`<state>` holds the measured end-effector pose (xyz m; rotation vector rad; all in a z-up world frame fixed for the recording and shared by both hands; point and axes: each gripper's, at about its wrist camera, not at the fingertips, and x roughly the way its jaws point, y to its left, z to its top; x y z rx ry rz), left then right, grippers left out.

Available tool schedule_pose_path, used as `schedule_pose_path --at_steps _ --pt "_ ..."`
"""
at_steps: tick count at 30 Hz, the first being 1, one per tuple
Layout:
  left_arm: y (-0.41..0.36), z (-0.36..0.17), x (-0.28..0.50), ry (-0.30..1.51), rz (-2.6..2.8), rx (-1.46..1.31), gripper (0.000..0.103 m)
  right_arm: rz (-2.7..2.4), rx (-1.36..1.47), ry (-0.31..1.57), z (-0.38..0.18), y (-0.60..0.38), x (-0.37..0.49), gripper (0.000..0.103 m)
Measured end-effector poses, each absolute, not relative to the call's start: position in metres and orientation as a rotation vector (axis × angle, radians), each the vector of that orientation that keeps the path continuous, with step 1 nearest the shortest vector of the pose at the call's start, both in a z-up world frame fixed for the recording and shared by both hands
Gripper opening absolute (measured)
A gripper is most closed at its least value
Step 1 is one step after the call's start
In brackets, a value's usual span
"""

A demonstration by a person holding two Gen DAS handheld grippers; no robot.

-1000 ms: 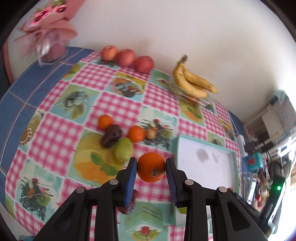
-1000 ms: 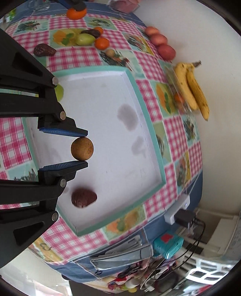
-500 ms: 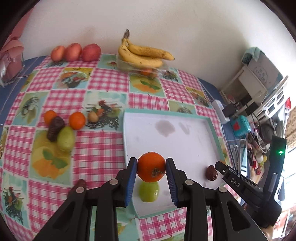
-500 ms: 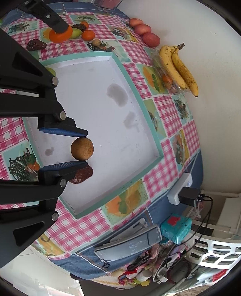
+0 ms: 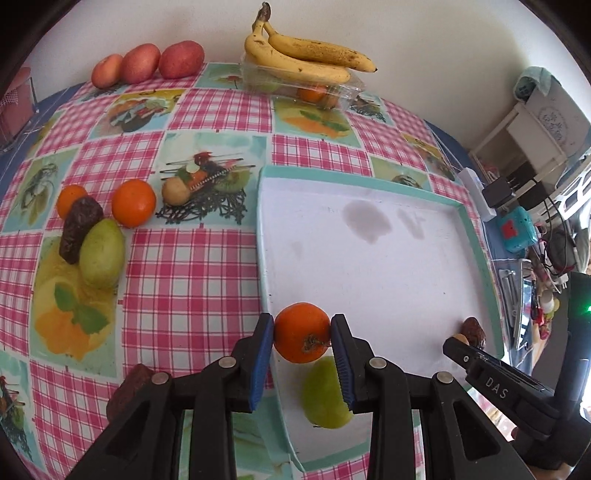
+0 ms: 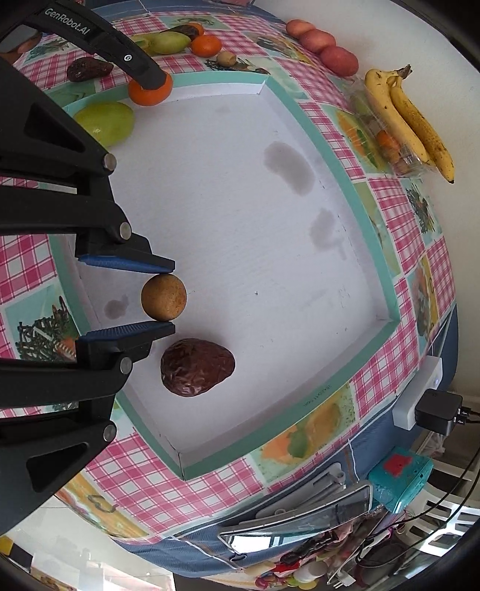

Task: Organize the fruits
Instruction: 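Carry the brown fruit and orange over the white tray with both tools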

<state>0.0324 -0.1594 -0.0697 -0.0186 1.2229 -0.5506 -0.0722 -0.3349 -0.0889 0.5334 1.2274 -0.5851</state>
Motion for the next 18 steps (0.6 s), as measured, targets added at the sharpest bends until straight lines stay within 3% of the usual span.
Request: schedule_pose_path --at_steps 18 --pt "-0.175 -0.071 0.028 1.211 -0.583 0.044 0.034 -0.576 0.521 1.258 -0.1 -0.333 -0.064 0.028"
